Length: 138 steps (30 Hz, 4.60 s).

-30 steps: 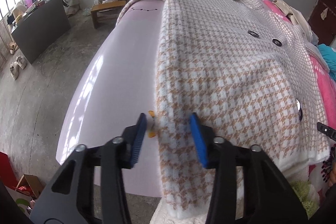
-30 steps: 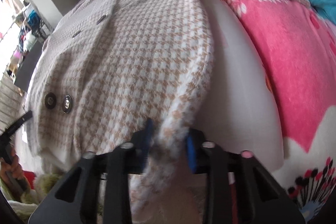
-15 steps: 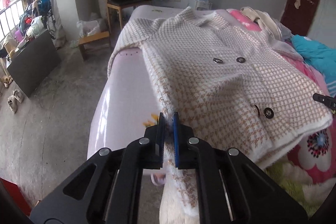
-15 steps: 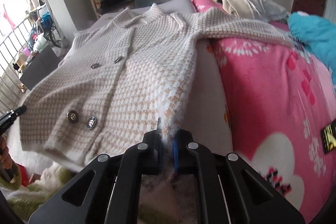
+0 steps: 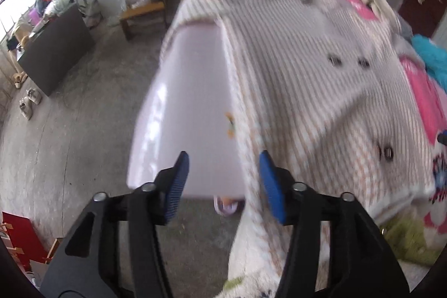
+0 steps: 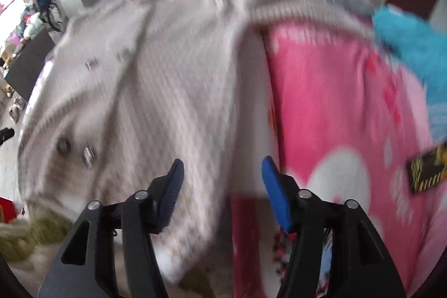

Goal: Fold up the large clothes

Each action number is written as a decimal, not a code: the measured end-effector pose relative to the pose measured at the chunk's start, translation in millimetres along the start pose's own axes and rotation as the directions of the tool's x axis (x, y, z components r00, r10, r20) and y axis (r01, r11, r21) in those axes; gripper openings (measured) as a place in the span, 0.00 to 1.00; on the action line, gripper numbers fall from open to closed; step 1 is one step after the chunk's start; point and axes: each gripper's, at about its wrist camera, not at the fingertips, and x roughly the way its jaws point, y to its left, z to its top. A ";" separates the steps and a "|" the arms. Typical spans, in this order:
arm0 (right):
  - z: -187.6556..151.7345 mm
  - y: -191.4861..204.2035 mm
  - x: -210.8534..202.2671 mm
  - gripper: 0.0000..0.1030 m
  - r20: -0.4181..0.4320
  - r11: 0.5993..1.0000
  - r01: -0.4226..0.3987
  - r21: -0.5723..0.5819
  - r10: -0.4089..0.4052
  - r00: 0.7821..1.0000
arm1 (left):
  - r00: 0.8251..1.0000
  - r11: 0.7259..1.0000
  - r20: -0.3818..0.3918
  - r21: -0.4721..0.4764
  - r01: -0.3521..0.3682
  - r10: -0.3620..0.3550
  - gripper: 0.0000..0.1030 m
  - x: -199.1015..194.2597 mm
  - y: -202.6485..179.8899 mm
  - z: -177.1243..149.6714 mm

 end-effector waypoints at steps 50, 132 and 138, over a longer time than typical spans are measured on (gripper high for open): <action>169.0 229.1 137.0 0.67 -0.068 0.913 -0.317 -0.257 0.310 0.948 | 0.888 0.101 0.161 -0.969 0.225 -0.431 0.08 319.5 244.9 125.3; 253.5 72.2 197.3 0.05 0.030 0.997 -0.042 -0.060 0.043 0.999 | 0.983 0.989 0.184 -0.147 0.034 -0.007 0.50 117.2 -7.8 170.3; 255.5 84.9 179.2 0.09 0.090 0.989 0.032 -0.142 -0.019 0.996 | 0.969 0.983 0.191 -0.059 0.174 -0.160 0.50 99.0 -22.4 207.5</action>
